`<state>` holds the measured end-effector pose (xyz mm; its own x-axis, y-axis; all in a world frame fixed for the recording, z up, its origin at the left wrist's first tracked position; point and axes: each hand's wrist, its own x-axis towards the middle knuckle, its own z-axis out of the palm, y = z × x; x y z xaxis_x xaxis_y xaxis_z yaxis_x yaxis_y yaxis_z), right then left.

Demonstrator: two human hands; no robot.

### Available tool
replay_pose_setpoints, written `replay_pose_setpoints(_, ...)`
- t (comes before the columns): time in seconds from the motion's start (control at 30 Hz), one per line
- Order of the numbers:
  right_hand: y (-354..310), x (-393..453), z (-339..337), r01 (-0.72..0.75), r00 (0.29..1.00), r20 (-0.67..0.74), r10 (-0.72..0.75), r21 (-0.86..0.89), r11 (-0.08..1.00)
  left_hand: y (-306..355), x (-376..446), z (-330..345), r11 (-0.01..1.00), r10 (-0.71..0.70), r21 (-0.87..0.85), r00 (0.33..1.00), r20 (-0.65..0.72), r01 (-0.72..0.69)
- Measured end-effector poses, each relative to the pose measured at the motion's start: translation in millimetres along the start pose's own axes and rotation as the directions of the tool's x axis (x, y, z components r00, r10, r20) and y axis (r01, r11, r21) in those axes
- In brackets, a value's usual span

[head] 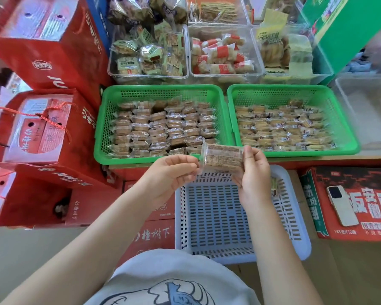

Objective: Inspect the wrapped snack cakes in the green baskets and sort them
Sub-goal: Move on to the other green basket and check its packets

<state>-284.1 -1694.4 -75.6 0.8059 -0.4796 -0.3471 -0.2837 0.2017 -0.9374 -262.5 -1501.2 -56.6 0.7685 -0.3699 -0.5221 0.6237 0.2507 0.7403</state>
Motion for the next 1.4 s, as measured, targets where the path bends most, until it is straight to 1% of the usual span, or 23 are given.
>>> replay_pose_setpoints(0.07,-3,1,1,0.024,1.0,0.017,-0.024,-0.001,1.0,-2,1,1,0.999,0.012,0.046,1.0,-0.004,-0.011)
replay_pose_setpoints(0.13,-8,-1,5,0.018,0.998,0.05,-0.022,0.073,0.997,-6,2,2,0.99,0.012,0.14,1.0,-0.005,-0.011)
replay_pose_setpoints(0.2,-15,-5,9,-0.023,0.998,0.069,0.014,0.137,0.99,-7,2,2,0.985,0.009,0.171,1.0,0.016,-0.011)
replay_pose_setpoints(0.37,-21,-4,11,-0.141,0.989,0.079,0.128,0.181,0.973,-4,3,0,0.999,-0.005,0.052,0.997,0.076,0.001)
replay_pose_setpoints(0.47,-22,-2,13,-0.155,0.986,0.106,0.132,0.253,0.955,-5,5,2,1.0,-0.001,0.019,0.996,0.088,-0.001)
replay_pose_setpoints(0.6,-21,-1,17,-0.152,0.984,0.127,0.122,0.267,0.952,-6,8,1,0.999,-0.011,0.039,0.997,0.076,0.008)
replay_pose_setpoints(0.67,-18,1,16,-0.15,0.983,0.139,0.117,0.253,0.956,-4,9,-1,0.998,-0.026,0.065,0.998,0.063,0.022)
replay_pose_setpoints(0.73,-16,3,16,-0.12,0.982,0.172,0.082,0.222,0.968,-3,12,-1,0.988,-0.032,0.15,0.999,0.011,0.03)
replay_pose_setpoints(0.8,-16,4,18,-0.093,0.978,0.199,0.06,0.163,0.982,0,16,0,0.985,-0.031,0.17,0.999,-0.029,0.035)
replay_pose_setpoints(0.83,-16,5,19,-0.091,0.975,0.213,0.061,0.135,0.987,1,18,0,0.989,-0.033,0.146,0.999,-0.029,0.037)
replay_pose_setpoints(0.9,-16,5,23,-0.091,0.969,0.239,0.066,0.096,0.991,3,22,-1,0.997,-0.05,0.06,0.999,0.014,0.049)
replay_pose_setpoints(0.97,-16,6,26,-0.091,0.967,0.246,0.07,0.077,0.993,6,25,-1,0.993,-0.074,-0.087,0.995,0.061,0.079)
replay_pose_setpoints(1.03,-14,9,26,-0.093,0.967,0.248,0.063,0.11,0.99,6,28,-2,0.966,-0.096,-0.235,0.993,0.07,0.11)
replay_pose_setpoints(1.07,-13,11,26,-0.096,0.963,0.262,0.059,0.129,0.987,5,30,-2,0.953,-0.105,-0.279,0.992,0.065,0.119)
replay_pose_setpoints(1.13,-14,17,23,-0.115,0.949,0.307,0.069,0.135,0.984,3,34,-3,0.942,-0.118,-0.31,0.991,0.056,0.129)
replay_pose_setpoints(1.2,-11,23,21,-0.155,0.936,0.335,0.105,0.124,0.98,0,40,-3,0.943,-0.131,-0.3,0.99,0.052,0.14)
replay_pose_setpoints(1.27,-5,28,22,-0.17,0.946,0.294,0.133,0.103,0.98,-2,46,-3,0.951,-0.143,-0.273,0.989,0.035,0.147)
replay_pose_setpoints(1.33,2,37,20,-0.104,0.97,0.219,0.106,-0.02,0.994,-6,56,-5,0.97,-0.142,-0.198,0.99,-0.004,0.138)
replay_pose_setpoints(1.37,6,43,18,-0.058,0.97,0.227,0.086,-0.13,0.99,-7,62,-6,0.98,-0.132,-0.155,0.991,-0.022,0.128)
replay_pose_setpoints(1.4,7,47,16,-0.022,0.958,0.273,0.089,-0.242,0.97,-9,68,-7,0.986,-0.118,-0.122,0.992,-0.037,0.113)
